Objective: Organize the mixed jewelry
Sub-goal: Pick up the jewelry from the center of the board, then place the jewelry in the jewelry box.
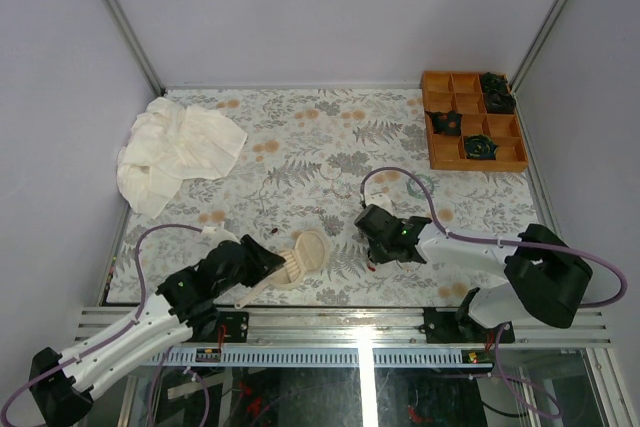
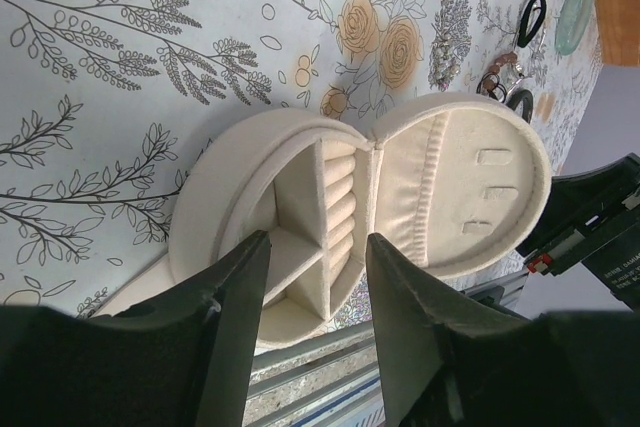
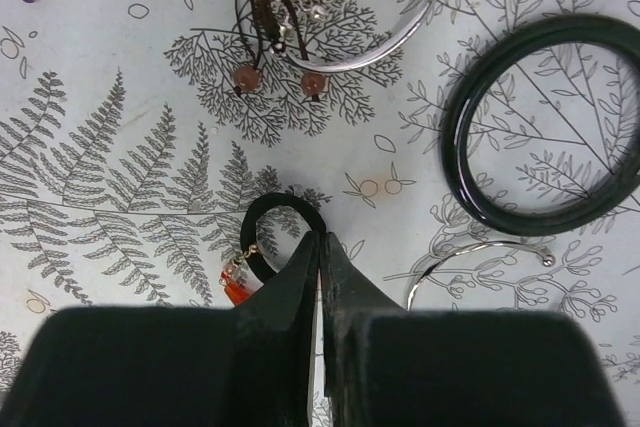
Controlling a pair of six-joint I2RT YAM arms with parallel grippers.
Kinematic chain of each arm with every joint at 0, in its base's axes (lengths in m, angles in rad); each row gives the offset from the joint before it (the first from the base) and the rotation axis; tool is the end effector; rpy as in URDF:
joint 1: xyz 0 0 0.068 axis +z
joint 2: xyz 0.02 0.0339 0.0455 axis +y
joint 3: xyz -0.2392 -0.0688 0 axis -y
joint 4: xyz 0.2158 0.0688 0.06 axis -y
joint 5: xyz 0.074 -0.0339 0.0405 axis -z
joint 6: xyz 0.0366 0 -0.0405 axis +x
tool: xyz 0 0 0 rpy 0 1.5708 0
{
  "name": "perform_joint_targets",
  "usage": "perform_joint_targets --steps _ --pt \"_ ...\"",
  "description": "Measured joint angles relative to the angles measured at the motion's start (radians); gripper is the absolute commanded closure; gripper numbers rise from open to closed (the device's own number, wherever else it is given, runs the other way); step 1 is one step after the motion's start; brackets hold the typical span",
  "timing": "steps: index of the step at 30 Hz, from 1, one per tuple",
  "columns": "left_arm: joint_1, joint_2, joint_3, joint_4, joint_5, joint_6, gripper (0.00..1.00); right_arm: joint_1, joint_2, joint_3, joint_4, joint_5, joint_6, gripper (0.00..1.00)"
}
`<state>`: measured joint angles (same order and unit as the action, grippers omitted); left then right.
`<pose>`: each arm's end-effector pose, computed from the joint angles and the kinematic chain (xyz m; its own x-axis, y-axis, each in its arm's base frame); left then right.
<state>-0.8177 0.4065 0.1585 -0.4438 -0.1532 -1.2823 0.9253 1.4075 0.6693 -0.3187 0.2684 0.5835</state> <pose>0.0787 -0.0757 0.1430 -0.7383 -0.5977 -0.3124 -0.2360 0.6629 -0.7106 0.1490 0.1817 0.1535 -0.8183 -0.2036 -0.5375 -0.2887 0.9542 0.0781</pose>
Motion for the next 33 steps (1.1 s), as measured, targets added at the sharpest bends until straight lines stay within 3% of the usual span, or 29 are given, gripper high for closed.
perform_joint_targets --steps 18,26,33 --pt "0.000 -0.014 0.000 -0.010 0.000 0.005 0.57 0.003 -0.162 0.145 -0.192 0.191 -0.092 1.00" --pt "0.000 -0.014 0.000 -0.010 -0.001 0.005 0.57 0.028 -0.256 0.156 -0.126 0.056 -0.106 1.00" --pt "0.000 -0.014 0.000 -0.010 -0.001 0.005 0.60 0.177 -0.161 0.245 0.001 -0.031 -0.100 1.00"
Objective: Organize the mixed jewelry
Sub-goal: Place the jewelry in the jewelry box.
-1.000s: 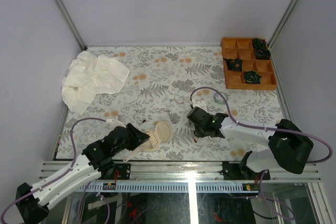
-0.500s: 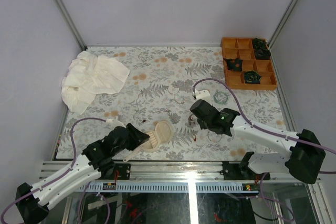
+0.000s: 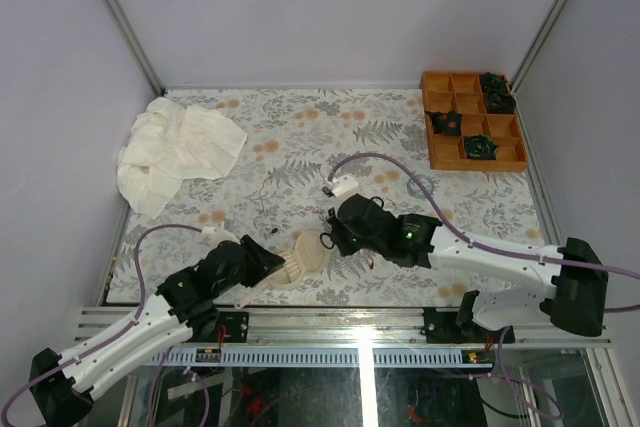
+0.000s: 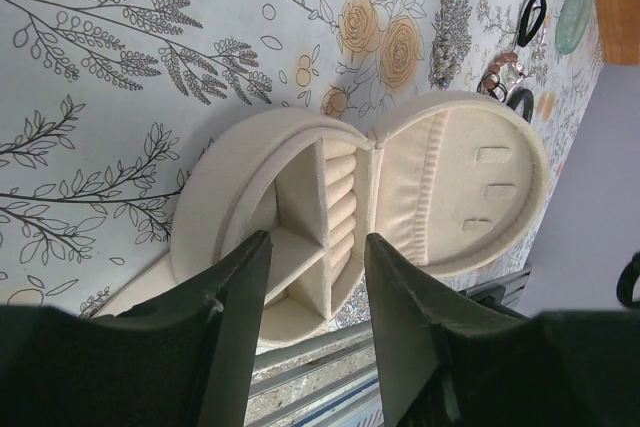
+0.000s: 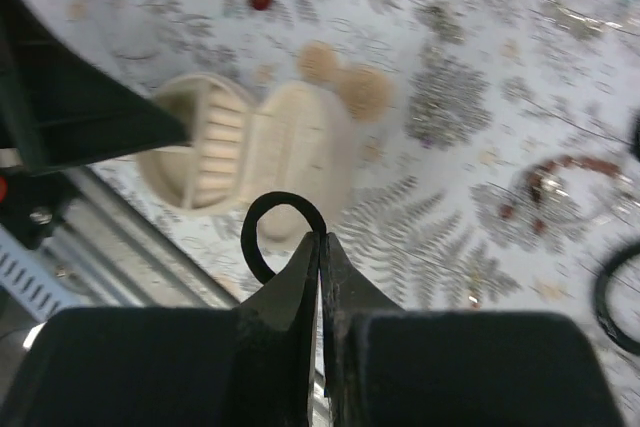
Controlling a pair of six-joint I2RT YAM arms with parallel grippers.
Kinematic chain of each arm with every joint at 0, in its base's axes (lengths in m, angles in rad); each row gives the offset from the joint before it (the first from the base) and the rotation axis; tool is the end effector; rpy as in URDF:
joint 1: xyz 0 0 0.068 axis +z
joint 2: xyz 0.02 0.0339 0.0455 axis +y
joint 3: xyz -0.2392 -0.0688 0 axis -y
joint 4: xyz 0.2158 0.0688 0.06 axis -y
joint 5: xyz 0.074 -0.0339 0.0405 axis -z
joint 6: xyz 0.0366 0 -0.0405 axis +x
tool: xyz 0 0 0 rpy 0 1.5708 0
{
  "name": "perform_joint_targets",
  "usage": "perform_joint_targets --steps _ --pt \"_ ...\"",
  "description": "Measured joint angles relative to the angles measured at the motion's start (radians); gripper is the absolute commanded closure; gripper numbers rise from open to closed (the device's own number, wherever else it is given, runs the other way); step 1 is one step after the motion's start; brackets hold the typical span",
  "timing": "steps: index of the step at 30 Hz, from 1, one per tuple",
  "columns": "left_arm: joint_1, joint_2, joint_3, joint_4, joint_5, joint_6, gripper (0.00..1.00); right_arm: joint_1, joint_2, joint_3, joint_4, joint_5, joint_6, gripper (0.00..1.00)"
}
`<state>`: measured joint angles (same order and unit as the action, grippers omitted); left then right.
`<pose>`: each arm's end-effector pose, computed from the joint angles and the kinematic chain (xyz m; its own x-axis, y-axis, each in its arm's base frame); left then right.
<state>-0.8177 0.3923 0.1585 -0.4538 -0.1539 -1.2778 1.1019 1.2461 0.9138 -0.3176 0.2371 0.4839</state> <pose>0.0779 -0.0749 0.1434 -0.7380 -0.5960 -0.3163 -0.2307 0.6635 -0.7117 0.1227 0.2231 0.2602 -0.6062 -0.1959 -0.7709 -0.5655 0.7876 0.2446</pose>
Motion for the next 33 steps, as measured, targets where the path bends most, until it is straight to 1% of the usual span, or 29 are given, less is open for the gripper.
perform_joint_targets --steps 3,5,6,9,14,17,20,26,33 --pt "0.000 -0.003 0.000 -0.002 0.000 0.002 0.66 0.044 0.066 0.032 0.069 -0.040 0.015 1.00" --pt "0.000 -0.016 -0.002 -0.005 -0.001 0.005 0.78 0.051 0.136 0.069 0.097 -0.059 0.032 1.00" --pt "0.000 -0.026 -0.004 -0.005 0.000 0.008 0.80 0.051 0.156 0.079 0.104 -0.064 0.036 1.00" --pt "0.000 -0.056 -0.013 -0.007 0.000 0.015 0.84 0.051 0.252 0.143 0.104 -0.073 0.052 1.00" --pt "0.000 -0.120 -0.024 -0.016 -0.001 0.018 0.84 0.055 0.367 0.238 0.097 -0.083 0.065 1.00" --pt "0.000 -0.159 -0.024 -0.015 -0.001 0.018 0.80 0.064 0.426 0.294 0.089 -0.085 0.067 1.00" --pt "0.000 -0.193 -0.024 -0.016 -0.002 0.019 0.80 0.076 0.475 0.327 0.088 -0.092 0.070 1.00" --pt "0.000 -0.259 -0.021 -0.030 -0.010 0.026 0.83 0.087 0.524 0.335 0.059 -0.093 0.080 1.00" --pt "0.000 -0.372 -0.003 -0.126 -0.019 0.032 0.86 0.108 0.574 0.383 0.044 -0.100 0.082 1.00"
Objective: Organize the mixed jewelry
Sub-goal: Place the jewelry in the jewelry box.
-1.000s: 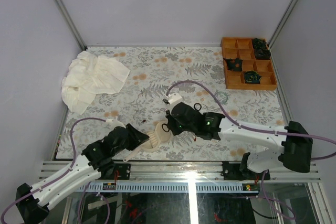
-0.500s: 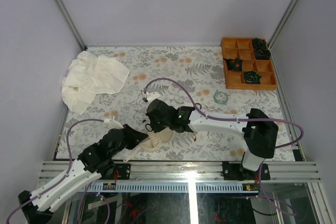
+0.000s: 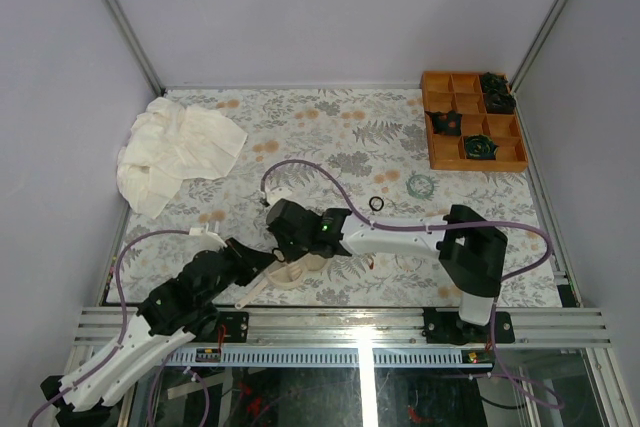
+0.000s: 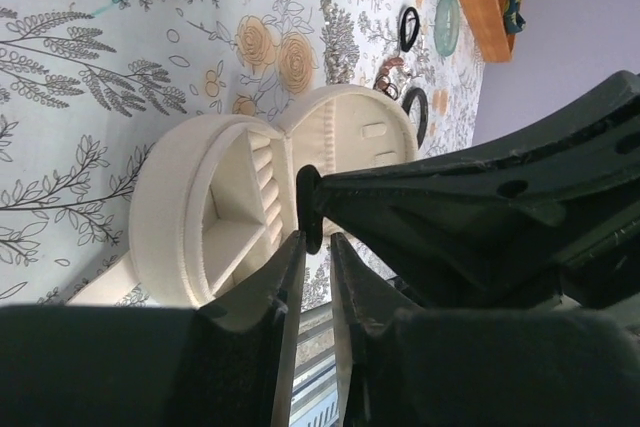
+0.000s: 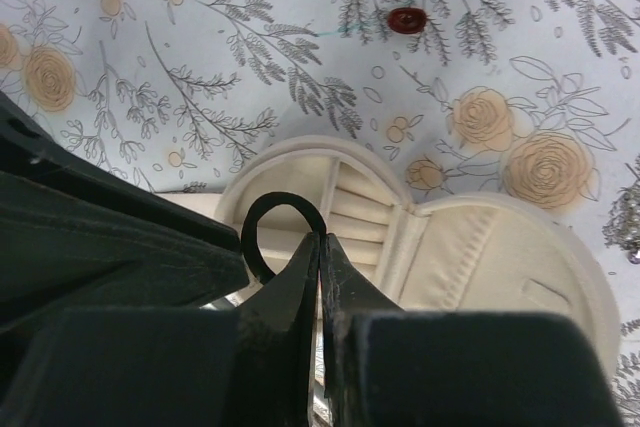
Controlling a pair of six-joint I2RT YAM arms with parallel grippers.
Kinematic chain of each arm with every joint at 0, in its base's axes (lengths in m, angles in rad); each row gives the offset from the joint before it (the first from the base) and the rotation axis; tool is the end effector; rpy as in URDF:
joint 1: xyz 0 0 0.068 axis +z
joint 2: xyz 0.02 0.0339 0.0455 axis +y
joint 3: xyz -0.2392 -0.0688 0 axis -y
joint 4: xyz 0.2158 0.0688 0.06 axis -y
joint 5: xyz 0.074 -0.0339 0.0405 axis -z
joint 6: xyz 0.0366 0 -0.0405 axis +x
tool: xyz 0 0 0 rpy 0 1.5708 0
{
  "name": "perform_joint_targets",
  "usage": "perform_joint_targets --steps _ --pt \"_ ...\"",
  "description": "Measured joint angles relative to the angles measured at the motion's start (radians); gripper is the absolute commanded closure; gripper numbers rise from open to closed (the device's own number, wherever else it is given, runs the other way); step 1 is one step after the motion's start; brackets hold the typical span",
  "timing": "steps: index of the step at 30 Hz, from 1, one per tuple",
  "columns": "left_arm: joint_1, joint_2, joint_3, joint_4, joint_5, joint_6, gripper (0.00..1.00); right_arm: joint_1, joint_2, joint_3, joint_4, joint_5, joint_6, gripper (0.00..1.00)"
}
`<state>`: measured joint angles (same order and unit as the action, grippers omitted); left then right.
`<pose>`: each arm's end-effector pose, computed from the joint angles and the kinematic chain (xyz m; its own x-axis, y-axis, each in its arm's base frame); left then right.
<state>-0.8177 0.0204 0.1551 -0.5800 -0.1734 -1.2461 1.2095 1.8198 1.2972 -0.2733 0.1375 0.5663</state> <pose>0.0634 -0.0584 0.1594 -0.6741 -0.6459 -0.3583 -0.0839 0.5490 -0.8316 0.1366 0.3472 0.2108 -0.6921 -0.3280 -0.6430 -0.6178 0.7298 0.2927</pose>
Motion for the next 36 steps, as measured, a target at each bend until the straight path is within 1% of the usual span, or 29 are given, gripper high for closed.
perform_joint_targets --steps 9,11,22,27,36 --pt "0.000 -0.009 0.007 -0.045 0.002 0.015 0.96 0.028 0.050 0.041 -0.016 -0.002 0.000 1.00" --pt "0.000 -0.009 0.007 -0.047 0.002 0.019 1.00 0.029 0.057 0.043 -0.020 -0.002 0.000 1.00" --pt "0.000 -0.010 0.008 -0.072 0.001 0.024 1.00 0.035 0.090 0.064 -0.033 -0.002 -0.001 1.00" --pt "0.000 -0.010 0.008 -0.072 0.001 0.024 1.00 0.036 0.104 0.078 -0.041 -0.001 -0.001 0.97" --pt "0.000 -0.010 0.008 -0.072 0.001 0.023 1.00 0.043 0.130 0.097 -0.051 0.001 -0.002 0.96"
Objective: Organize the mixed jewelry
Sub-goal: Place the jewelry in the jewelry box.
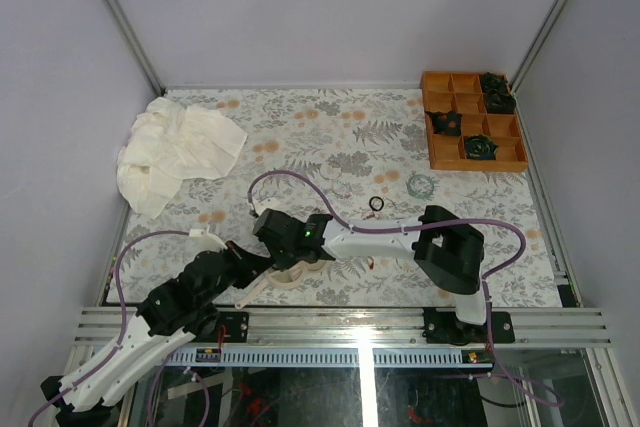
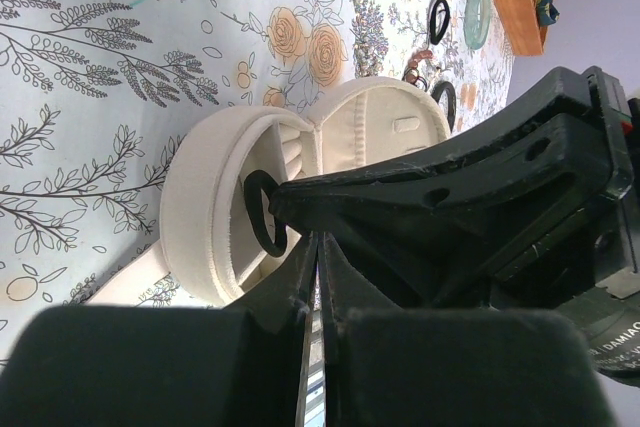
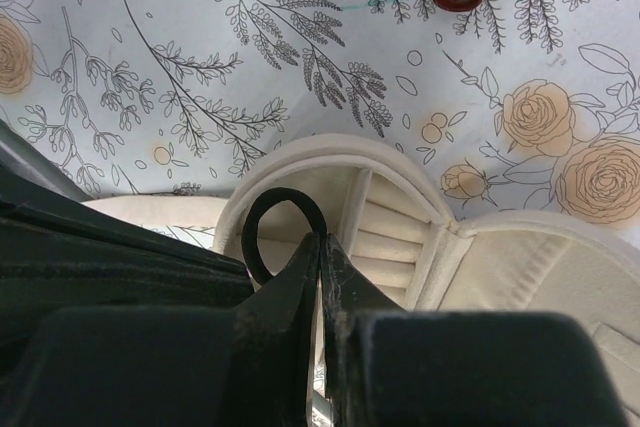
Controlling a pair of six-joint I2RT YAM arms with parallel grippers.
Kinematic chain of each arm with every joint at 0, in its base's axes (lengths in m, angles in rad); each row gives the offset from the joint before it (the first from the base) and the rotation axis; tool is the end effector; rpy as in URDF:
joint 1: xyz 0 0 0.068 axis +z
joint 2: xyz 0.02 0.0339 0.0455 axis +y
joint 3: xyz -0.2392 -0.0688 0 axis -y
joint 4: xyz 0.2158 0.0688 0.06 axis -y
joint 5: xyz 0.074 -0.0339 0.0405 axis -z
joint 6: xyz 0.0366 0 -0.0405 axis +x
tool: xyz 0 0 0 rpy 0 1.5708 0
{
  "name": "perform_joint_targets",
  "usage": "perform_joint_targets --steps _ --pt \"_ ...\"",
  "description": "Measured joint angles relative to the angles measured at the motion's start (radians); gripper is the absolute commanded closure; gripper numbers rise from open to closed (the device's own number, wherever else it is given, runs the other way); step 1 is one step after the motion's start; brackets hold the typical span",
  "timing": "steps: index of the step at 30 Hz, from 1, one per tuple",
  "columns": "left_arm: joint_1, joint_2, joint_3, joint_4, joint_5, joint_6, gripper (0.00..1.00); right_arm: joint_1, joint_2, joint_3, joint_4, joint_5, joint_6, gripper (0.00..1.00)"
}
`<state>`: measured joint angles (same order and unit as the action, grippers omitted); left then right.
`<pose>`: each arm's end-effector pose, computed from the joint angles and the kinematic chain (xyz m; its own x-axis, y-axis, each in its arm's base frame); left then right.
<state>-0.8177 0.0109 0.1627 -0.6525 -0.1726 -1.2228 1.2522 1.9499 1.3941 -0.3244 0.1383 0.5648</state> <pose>0.0604 -0.0552 0.1552 -0.6907 -0.6173 -0.3767 -0.0987 0.5965 -0.7965 0.1281 0.3723 0.1878 -0.6927 -0.4077 -0.5949 -0.6421 0.7243 0.2512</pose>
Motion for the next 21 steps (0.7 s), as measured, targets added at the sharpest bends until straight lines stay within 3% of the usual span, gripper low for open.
perform_joint_targets --steps 7,12,21 --pt "0.000 0.000 0.000 0.000 0.000 0.000 1.00 0.009 0.000 0.000 -0.018 0.024 -0.005 0.92" --pt "0.000 0.000 0.000 0.000 0.000 0.000 1.00 0.023 0.000 0.013 -0.045 0.045 -0.012 0.79" --pt "0.000 0.002 0.000 0.000 0.000 0.000 1.00 0.034 0.000 0.040 -0.064 0.064 -0.027 0.70"
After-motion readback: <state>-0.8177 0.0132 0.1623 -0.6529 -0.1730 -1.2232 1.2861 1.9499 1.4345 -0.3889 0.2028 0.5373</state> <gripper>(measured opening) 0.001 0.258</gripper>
